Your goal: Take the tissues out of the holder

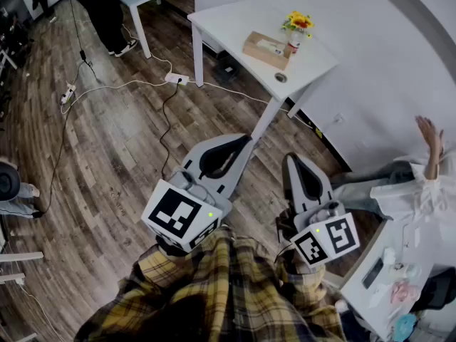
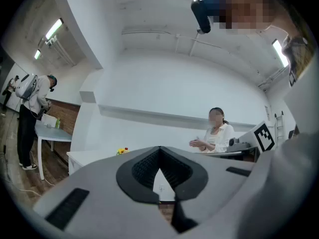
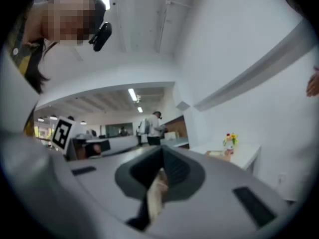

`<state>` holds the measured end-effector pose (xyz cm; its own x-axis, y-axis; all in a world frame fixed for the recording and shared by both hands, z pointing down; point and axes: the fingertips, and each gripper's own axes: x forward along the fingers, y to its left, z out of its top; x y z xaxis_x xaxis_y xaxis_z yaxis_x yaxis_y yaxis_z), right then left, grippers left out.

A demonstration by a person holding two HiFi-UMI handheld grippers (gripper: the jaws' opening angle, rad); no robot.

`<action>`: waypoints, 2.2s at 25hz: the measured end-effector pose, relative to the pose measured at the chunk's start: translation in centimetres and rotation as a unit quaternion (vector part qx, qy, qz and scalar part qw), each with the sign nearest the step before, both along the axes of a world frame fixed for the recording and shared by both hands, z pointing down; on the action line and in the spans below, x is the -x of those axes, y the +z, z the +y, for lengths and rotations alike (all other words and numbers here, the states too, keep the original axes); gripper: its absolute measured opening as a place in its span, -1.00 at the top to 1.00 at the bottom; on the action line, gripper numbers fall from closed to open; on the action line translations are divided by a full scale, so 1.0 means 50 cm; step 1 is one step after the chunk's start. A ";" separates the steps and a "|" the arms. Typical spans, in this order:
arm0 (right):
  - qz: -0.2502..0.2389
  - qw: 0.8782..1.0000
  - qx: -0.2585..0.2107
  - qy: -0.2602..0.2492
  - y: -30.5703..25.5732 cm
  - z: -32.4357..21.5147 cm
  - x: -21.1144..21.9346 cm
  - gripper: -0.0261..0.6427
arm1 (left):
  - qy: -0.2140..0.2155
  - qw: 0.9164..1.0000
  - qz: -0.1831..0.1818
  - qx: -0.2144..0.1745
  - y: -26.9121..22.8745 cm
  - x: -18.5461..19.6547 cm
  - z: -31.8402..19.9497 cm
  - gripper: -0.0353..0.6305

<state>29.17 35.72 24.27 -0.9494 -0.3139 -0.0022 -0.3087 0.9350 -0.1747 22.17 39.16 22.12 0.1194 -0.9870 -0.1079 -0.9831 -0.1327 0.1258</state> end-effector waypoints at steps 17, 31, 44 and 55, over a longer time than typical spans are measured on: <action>0.004 1.000 0.002 -0.003 0.001 0.011 0.023 0.89 | -0.014 1.000 0.004 0.005 0.000 0.054 0.017 0.85; 0.002 0.999 0.032 -0.014 0.043 -0.017 -0.025 0.89 | -0.062 0.998 -0.007 0.016 0.012 0.067 0.022 0.85; 0.018 0.998 0.056 -0.015 0.085 -0.086 0.087 0.89 | -0.069 0.997 -0.004 0.034 0.042 0.189 -0.036 0.85; 0.027 0.998 0.057 0.021 0.082 -0.232 0.322 0.89 | -0.035 0.999 -0.009 0.038 0.027 0.432 -0.178 0.85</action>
<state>13.08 24.10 28.38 -0.9331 -0.3489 0.0876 -0.3595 0.8957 -0.2616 0.56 30.26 23.48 0.0507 -0.9982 -0.0309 -0.9920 -0.0539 0.1145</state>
